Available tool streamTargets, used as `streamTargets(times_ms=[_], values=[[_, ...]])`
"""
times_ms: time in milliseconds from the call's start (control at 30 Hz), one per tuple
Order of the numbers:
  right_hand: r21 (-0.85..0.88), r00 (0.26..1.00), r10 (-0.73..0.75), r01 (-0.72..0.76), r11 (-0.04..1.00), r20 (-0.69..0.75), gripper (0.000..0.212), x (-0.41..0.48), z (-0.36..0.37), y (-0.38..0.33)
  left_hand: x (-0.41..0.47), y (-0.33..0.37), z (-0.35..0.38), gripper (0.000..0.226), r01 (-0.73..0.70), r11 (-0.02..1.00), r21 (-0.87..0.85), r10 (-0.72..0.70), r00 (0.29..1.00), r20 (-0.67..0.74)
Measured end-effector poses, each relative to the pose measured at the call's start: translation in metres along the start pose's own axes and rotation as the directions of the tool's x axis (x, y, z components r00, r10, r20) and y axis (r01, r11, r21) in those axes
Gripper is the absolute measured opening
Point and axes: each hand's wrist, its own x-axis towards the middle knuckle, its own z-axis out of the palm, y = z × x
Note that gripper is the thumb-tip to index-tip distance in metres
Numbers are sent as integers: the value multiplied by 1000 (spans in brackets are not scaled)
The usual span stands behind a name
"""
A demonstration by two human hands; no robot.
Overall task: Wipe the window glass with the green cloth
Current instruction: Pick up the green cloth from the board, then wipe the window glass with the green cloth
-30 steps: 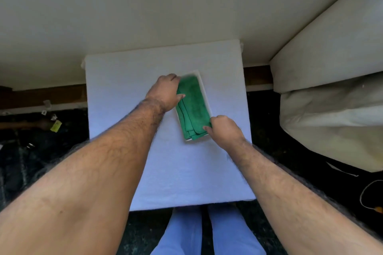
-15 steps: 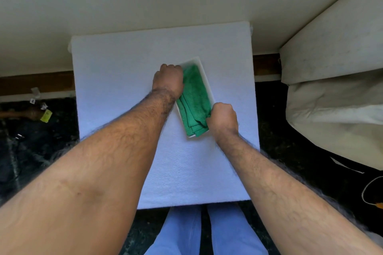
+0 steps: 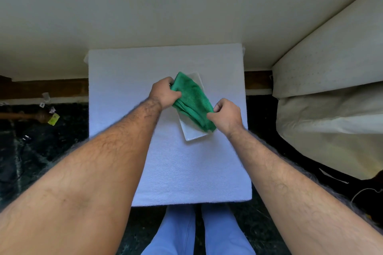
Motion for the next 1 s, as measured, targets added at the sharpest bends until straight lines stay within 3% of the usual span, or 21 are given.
streamTargets(times_ms=[67, 167, 300, 400, 733, 1000], values=[[39, 1000, 3, -2, 999, -4, 26, -6, -16, -8, -15, 5, -13, 37, 20, 993, -118, -19, 1000, 10], [20, 998, -21, 20, 1000, 64, 44, -14, -41, -19, -34, 18, -32, 49, 41, 967, -251, -36, 999, 26], [21, 995, -89, 88, 996, 50, 25, -40, -82, -40, -66, 52, -73, 37, 1, 940, -342, 13, 999, 39], [99, 989, -148, 150, 984, -22, 22, -61, -113, -62, -93, 82, -106, 36, -47, 917, -395, 60, 998, 20], [201, 920, -339, 377, 904, -197, 9, -153, -258, -178, -194, 220, -238, 33, -323, 835, -447, 299, 946, -125], [307, 831, -481, 552, 775, -280, 17, -245, -362, -277, -278, 326, -356, 37, -568, 741, -359, 500, 823, -270]])
